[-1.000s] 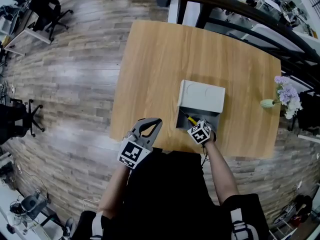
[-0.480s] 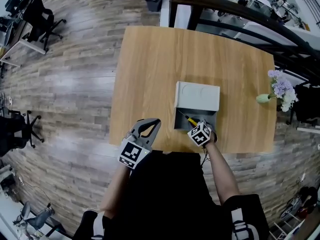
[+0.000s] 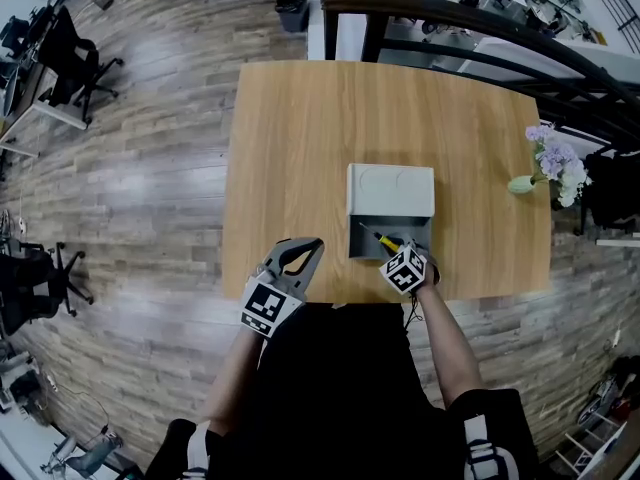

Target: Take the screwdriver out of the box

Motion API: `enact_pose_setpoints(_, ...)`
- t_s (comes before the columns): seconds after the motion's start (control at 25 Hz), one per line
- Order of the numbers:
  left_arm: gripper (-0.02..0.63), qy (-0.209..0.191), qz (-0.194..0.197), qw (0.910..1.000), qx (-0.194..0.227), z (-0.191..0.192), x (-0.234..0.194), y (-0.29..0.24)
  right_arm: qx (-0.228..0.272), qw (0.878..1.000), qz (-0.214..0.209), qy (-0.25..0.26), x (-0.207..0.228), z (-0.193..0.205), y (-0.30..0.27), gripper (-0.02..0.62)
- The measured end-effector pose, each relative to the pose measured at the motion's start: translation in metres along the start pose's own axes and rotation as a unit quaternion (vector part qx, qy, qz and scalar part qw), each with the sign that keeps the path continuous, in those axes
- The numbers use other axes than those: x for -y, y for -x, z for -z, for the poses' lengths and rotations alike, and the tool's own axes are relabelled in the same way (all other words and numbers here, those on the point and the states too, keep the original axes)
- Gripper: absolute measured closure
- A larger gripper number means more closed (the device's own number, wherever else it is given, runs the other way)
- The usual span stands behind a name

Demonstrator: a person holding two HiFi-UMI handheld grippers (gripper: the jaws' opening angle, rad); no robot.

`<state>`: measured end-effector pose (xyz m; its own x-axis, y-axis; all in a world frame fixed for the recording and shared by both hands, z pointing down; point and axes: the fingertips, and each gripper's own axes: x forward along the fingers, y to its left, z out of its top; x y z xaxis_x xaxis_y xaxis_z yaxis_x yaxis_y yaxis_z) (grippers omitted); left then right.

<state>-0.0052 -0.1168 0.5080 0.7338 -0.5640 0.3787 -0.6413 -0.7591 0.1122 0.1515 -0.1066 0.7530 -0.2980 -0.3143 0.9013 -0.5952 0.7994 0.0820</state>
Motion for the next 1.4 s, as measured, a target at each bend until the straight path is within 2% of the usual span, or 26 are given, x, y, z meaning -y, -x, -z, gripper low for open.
enact_pose_setpoints(0.52,0.583,-0.017,0.044,0.9989,0.005,-0.001,0.010,-0.003,0.039,0.998,0.041,-0.020,-0.001,-0.014,0.030,0.508)
enact_pose_setpoints(0.96,0.583,-0.034,0.082,0.9961,-0.002,0.008,0.004,-0.001,0.071,0.992,0.081,-0.067,-0.005,-0.030,0.054,0.508)
enact_pose_setpoints(1.12,0.584,-0.034,0.090,0.9954,0.001,0.008,0.001,-0.004,0.082,0.991,0.081,-0.063,-0.014,-0.043,0.062,0.508)
enact_pose_setpoints(1.4,0.583,-0.037,0.100,0.9942,0.016,-0.002,0.008,-0.012,0.141,0.983,0.074,-0.093,-0.023,-0.068,0.086,0.508)
